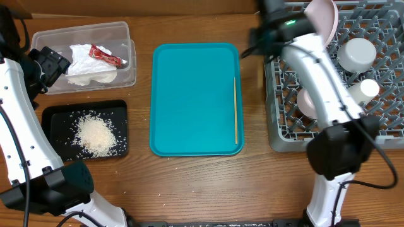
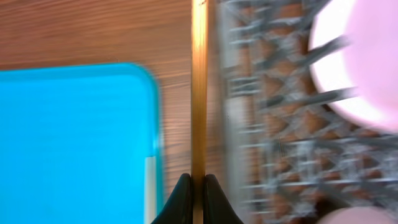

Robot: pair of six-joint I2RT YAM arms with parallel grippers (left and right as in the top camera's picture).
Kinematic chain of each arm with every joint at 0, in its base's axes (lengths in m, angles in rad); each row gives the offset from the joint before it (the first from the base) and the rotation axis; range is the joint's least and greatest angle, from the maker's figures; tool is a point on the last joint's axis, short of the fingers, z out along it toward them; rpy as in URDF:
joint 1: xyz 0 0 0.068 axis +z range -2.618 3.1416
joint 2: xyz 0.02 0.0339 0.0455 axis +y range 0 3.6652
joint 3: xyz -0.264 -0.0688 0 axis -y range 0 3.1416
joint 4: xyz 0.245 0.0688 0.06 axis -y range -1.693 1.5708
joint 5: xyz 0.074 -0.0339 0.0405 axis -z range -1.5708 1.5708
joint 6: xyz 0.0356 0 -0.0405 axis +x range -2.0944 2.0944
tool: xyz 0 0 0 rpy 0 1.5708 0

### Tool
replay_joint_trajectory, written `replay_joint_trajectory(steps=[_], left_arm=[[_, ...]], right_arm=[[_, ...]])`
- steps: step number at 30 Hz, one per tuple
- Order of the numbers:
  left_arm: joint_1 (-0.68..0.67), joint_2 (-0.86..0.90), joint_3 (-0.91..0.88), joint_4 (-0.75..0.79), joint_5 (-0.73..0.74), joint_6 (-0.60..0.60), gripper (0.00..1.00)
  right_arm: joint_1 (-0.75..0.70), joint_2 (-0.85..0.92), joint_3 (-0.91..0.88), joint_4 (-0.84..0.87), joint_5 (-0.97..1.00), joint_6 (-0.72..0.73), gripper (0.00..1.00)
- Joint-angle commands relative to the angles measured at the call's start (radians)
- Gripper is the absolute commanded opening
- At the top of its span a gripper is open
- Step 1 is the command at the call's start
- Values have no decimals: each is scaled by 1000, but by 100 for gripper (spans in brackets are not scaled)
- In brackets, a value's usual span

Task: Sort waste into correct bins and load items into the dishwasher

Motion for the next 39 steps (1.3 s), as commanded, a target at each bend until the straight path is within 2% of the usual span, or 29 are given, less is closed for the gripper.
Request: replay_joint_trajectory(steps=[1, 4, 13, 16, 17, 18, 19, 20, 23, 25, 29, 35, 39], left_arm=[[1, 4, 2, 0, 0, 16, 100], [1, 4, 2, 0, 0, 16, 100], [1, 4, 2, 0, 0, 16, 100], [1, 3, 2, 0, 0, 16, 100], [1, 3, 2, 0, 0, 16, 100], [1, 3, 2, 0, 0, 16, 100], [1, 3, 2, 0, 0, 16, 100], [1, 4, 2, 0, 0, 16, 100], [1, 4, 2, 0, 0, 16, 100], [1, 3, 2, 0, 0, 16, 100], [1, 4, 2, 0, 0, 16, 100], [1, 4, 2, 0, 0, 16, 100], [1, 4, 2, 0, 0, 16, 100]], right_arm=[[-90, -13, 1, -30, -161, -210, 4], [-166, -8, -40, -46, -284, -301, 4], [-239, -5, -182, 95, -368, -287, 5], [-235, -5, -195, 99, -368, -286, 22], [-233, -5, -197, 98, -368, -286, 33], [-233, -5, -197, 96, -367, -281, 56], [-233, -5, -197, 96, -363, -268, 66], [-233, -5, -197, 96, -357, -249, 68], [-233, -9, -196, 90, -350, -179, 68], [-229, -18, -188, 61, -359, -142, 64], [-196, -43, -187, -10, -409, -143, 61], [-73, -44, -201, -86, -393, -135, 57], [24, -44, -256, -50, -279, -46, 57]])
